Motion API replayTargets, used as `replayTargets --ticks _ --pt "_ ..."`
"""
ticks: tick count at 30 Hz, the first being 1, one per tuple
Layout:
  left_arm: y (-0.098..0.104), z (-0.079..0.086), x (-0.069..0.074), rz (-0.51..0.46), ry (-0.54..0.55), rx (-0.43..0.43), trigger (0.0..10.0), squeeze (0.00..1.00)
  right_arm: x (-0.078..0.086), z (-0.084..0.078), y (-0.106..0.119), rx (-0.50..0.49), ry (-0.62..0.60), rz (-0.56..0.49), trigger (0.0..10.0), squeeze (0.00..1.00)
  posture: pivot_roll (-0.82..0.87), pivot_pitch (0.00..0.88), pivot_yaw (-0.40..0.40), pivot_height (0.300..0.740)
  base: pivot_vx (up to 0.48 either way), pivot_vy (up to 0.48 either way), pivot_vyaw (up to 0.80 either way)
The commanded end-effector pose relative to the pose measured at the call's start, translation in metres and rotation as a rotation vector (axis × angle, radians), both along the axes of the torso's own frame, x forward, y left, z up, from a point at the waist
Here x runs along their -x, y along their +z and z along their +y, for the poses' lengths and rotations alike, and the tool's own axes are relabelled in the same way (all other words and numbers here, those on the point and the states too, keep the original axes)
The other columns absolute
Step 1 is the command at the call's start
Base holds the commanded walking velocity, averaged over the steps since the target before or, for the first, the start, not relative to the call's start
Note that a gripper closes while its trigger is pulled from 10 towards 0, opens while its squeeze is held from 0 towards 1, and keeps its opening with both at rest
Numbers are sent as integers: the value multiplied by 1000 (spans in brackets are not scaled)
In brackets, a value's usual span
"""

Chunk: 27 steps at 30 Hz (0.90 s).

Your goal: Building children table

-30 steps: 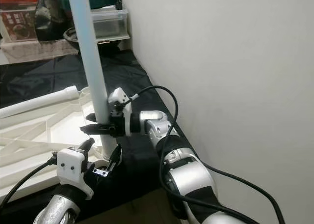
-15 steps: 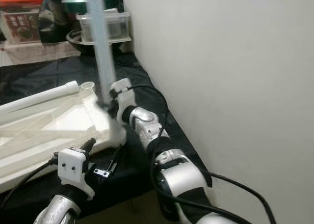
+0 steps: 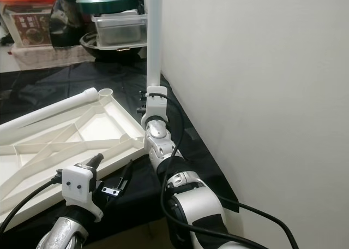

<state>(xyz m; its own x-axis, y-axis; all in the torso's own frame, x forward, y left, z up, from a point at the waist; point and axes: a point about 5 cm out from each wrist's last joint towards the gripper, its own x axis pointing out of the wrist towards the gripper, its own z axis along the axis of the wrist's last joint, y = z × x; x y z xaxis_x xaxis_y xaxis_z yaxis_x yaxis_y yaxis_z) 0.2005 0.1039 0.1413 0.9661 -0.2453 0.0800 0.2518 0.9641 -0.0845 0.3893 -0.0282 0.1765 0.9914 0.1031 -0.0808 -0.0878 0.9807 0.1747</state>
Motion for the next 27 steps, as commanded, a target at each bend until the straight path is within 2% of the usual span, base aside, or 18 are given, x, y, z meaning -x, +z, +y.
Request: replayTargets --ticks 1,5,6,7,8,9,11,12,13,14,15,16,18,19,20,21,23,27 --pt "-3 1 0 10 6 -7 10000 0 4 5 -11 -51 13 60 10000 1000 -12 0 -15 740 0 0 0" --pt "-3 1 0 9 4 -7 10000 0 3 2 -9 -41 33 23 10000 1000 -12 0 -15 740 0 0 0" --pt "-3 0 0 9 3 -7 10000 0 3 -1 -7 -29 71 -16 10000 129 -17 0 -14 740 0 0 0" --pt "-3 0 0 8 3 -6 10000 0 2 -3 -7 -17 124 -45 10000 0 -17 0 -14 740 0 0 0" --pt "-3 0 -1 8 1 -7 10000 0 2 -3 -4 -7 214 -88 10000 0 -17 0 -14 740 0 0 0" --pt "-3 0 -1 8 1 -7 10000 0 2 -3 -4 -7 214 -88 10000 0 -17 0 -14 740 0 0 0" --pt "-3 0 -1 7 -1 -7 10000 0 4 -3 -3 -9 348 -126 10000 0 -15 0 -9 740 0 0 0" --pt "-3 0 -1 7 -1 -7 10000 0 4 -3 -3 -9 348 -126 10000 0 -15 0 -9 740 0 0 0" --pt "-3 0 0 7 -2 -6 10000 0 5 -1 -3 -21 484 -124 10000 0 -15 0 -9 740 0 0 0" --pt "-3 0 0 7 -2 -6 10000 0 5 -1 -3 -21 484 -124 10000 0 -15 0 -9 740 0 0 0" --pt "-3 -1 0 8 -3 -6 10000 0 7 -1 -3 -33 573 -118 10000 0 -15 0 -9 740 0 0 0" --pt "-3 -1 0 8 -3 -6 10000 0 7 -1 -3 -33 573 -118 10000 0 -15 0 -9 740 0 0 0" --pt "-4 -1 0 10 -7 -8 10000 0 14 -3 -4 15 871 -97 10000 0 -1 0 -2 740 0 0 0" --pt "-4 -1 0 10 -7 -8 10000 0 14 -3 -4 15 871 -97 10000 0 -1 0 -2 740 0 0 0" --pt "-3 0 0 8 -8 -9 10000 0 19 -5 1 35 1083 -73 10000 0 10 0 -11 740 0 0 0" --pt "-3 0 0 7 -7 -9 10000 0 20 -5 3 31 1138 -69 10000 0 10 0 -11 740 0 0 0" --pt "-3 0 0 7 -7 -9 10000 0 20 -5 3 31 1138 -69 10000 0 10 0 -11 740 0 0 0" --pt "-4 -1 0 7 -9 -10 10000 0 24 0 9 44 1272 -85 10000 0 13 0 -17 740 0 0 0"
